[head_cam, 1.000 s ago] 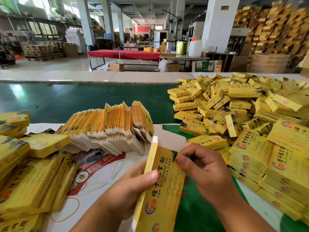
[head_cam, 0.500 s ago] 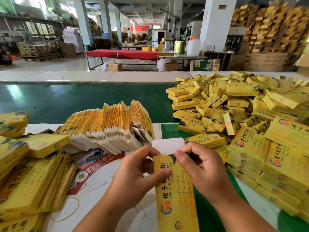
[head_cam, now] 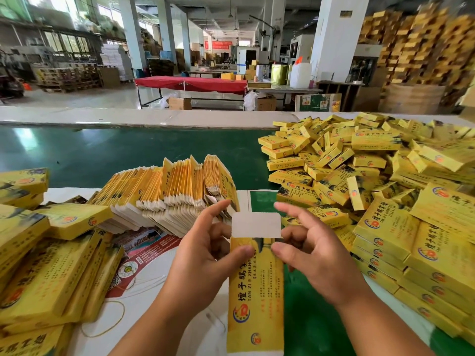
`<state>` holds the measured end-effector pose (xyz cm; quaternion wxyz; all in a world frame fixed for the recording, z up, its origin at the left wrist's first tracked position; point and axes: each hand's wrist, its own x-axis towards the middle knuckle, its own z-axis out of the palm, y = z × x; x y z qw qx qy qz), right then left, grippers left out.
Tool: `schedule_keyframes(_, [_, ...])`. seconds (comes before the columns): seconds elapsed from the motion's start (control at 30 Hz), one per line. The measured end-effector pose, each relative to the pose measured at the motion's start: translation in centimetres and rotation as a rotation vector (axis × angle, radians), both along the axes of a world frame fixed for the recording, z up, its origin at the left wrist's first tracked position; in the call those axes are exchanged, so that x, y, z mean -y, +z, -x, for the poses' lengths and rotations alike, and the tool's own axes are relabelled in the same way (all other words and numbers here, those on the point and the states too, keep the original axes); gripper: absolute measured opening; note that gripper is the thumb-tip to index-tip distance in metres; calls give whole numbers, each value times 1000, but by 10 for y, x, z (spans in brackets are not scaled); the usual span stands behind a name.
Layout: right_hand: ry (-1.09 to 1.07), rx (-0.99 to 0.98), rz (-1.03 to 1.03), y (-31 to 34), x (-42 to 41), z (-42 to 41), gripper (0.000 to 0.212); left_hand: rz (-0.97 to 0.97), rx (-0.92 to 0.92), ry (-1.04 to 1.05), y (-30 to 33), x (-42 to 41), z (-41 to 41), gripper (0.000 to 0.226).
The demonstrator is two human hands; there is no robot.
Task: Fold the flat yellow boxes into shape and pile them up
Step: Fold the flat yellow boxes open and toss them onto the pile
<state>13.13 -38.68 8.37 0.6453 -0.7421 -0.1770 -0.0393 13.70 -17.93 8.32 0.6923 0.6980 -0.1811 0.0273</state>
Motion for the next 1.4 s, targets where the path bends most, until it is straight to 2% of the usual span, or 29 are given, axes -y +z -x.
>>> schedule_keyframes(0.07, [92, -13, 8, 1, -1, 0, 42, -15, -29, -40, -1, -2, -2, 61])
schedule_keyframes(0.13, [88, 2, 11, 2, -1, 0, 32, -26, -35, -79, -2, -3, -4, 37])
schedule_keyframes(0.2, [47, 31, 25, 3, -2, 0, 29, -13, -41, -93, -2, -3, -5, 29])
schedule_keyframes(0.4, [7, 68, 56, 2, -2, 3, 26, 18, -35, -29, -6, 0, -8, 27])
schedule_keyframes(0.63, [-62, 75, 54, 1, -3, 5, 21, 27, -23, -73, -1, 1, -2, 33])
schedule_keyframes(0.8, [-65, 41, 145, 1, -3, 3, 21, -75, -57, -81, 0, 1, -3, 25])
schedule_keyframes(0.93, [-37, 1, 146, 1, -5, 3, 35, -113, -63, -57, -3, 1, -3, 21])
schedule_keyframes(1.03, [-39, -28, 176, -1, -4, 2, 26, -68, -94, -16, -3, 2, -2, 14])
schedule_keyframes(1.2, [-131, 32, 153, -3, -10, 5, 26, -42, -115, 69, 2, 8, 5, 29])
schedule_keyframes(1.3, [-298, 126, 84, -7, -20, 10, 30, -266, -1, 233, -3, 16, 12, 44])
schedule_keyframes(1.4, [-401, 189, 22, -8, -27, 13, 29, -593, 141, 280, -7, 28, 24, 77])
